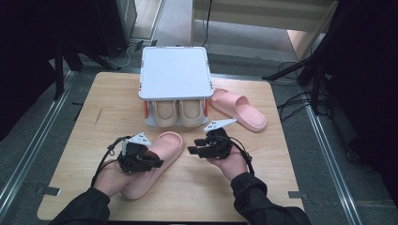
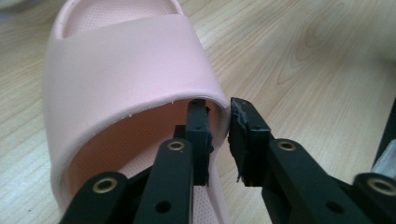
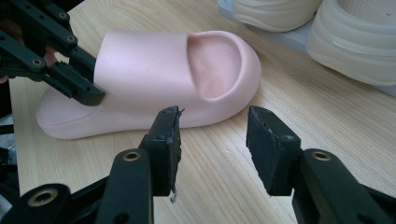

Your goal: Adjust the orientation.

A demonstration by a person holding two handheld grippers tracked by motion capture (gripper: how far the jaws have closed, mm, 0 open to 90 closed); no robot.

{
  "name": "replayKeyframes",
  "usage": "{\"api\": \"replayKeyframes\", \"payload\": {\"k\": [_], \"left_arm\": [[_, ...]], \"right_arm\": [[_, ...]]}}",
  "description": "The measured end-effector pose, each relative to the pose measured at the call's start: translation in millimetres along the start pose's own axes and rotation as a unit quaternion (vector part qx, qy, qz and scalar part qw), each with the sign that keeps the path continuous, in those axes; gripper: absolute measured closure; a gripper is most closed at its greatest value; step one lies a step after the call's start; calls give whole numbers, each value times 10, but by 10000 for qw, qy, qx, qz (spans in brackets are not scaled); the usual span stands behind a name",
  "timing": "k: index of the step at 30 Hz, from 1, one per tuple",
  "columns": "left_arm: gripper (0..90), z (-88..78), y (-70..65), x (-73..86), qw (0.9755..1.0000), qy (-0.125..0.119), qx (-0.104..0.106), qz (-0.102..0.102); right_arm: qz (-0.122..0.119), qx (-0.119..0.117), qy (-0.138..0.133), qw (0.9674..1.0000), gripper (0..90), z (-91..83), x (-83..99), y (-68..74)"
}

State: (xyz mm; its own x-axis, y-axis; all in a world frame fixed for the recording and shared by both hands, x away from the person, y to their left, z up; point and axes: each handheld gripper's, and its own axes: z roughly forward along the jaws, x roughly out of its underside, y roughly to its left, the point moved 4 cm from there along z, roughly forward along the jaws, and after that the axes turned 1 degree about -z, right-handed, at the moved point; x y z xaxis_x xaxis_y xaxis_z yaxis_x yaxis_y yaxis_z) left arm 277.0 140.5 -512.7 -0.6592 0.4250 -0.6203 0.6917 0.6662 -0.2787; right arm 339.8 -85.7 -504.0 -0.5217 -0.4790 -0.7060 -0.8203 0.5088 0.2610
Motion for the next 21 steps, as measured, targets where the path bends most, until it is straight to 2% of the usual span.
{"api": "replayKeyframes", "payload": {"k": [1, 3, 6, 8, 10, 14, 17, 21], "left_arm": [[743, -41, -4, -7, 10000, -25, 38, 18], [733, -125, -9, -8, 10000, -32, -24, 49], [765, -289, 8, -4, 10000, -86, 11, -47], [785, -388, 45, 4, 9998, -187, -50, -49], [802, -458, 136, 27, 9995, -258, -136, -137], [818, -509, 364, 99, 9980, -344, -377, -384], [796, -516, 508, 164, 9966, -501, -421, -507], [826, -465, 616, 226, 9965, -344, -543, -533]], "right_arm": [[19, -4, 13, 10000, 562, 3, 1, 7], [17, -25, 9, 10000, 565, 19, 3, 12], [47, -80, 23, 10000, 565, 63, 6, 30], [49, -105, 43, 9999, 580, 99, 7, 55], [17, -121, 80, 9999, 589, 144, 9, 86], [-14, -176, 151, 9997, 619, 252, 20, 150], [-27, -235, 232, 9995, 677, 350, 41, 196], [-45, -202, 247, 9995, 787, 449, 29, 228]]}}
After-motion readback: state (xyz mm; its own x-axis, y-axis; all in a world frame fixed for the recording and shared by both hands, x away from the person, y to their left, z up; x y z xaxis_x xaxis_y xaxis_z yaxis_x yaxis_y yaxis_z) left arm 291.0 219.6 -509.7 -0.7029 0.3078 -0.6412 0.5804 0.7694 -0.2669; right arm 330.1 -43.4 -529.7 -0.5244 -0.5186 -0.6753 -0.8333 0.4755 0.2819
